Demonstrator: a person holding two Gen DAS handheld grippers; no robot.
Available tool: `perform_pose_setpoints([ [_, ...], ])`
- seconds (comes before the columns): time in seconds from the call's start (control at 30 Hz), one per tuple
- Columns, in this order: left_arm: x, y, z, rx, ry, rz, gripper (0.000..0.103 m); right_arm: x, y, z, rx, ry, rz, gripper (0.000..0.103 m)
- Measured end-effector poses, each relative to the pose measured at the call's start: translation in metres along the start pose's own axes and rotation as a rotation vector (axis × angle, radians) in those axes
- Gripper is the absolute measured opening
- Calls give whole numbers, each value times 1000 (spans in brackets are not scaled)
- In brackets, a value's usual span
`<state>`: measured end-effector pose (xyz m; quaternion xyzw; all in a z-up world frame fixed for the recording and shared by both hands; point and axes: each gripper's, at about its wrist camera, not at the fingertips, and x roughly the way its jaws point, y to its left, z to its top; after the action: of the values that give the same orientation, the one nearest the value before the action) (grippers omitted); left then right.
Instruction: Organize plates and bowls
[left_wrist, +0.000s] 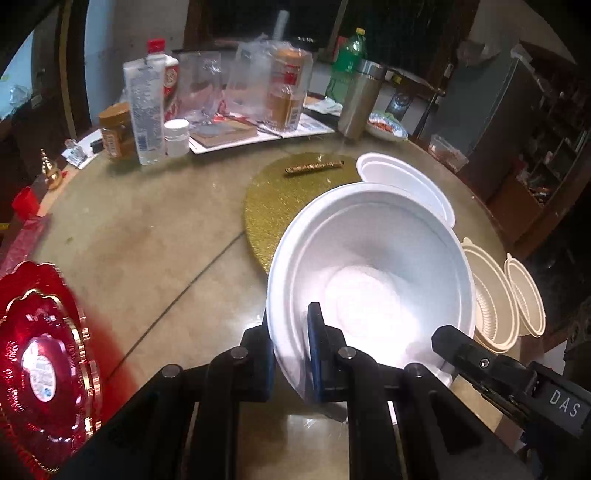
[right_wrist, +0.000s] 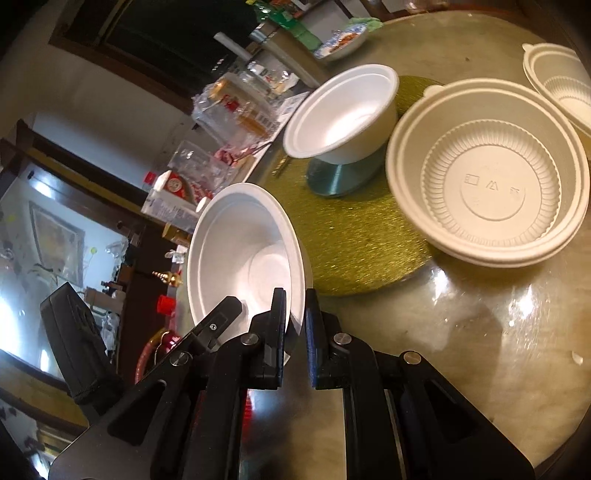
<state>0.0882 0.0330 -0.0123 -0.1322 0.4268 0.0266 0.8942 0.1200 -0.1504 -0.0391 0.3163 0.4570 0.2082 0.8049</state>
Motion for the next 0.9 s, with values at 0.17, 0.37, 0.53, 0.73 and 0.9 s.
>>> perform_pose_setpoints([
  [0.17,-19,11,-4,-10,-31,-1,13,-5,17,-11,-34,-3,15,9],
  [0.37,-47,31,-9,-34,-80,1,13,-8,40,-24,-84,4,39,9],
  [0.53,-69,53,-13,-65,-114,10,14,-8,65,-36,-141,12,64,9],
  [0.73,-94,89,-21,-121,-153,51,14,7,98,-54,-202,58,111,9],
  [0.9,-105,119,-29,-170,-165,90,14,24,123,-72,-249,106,139,9],
])
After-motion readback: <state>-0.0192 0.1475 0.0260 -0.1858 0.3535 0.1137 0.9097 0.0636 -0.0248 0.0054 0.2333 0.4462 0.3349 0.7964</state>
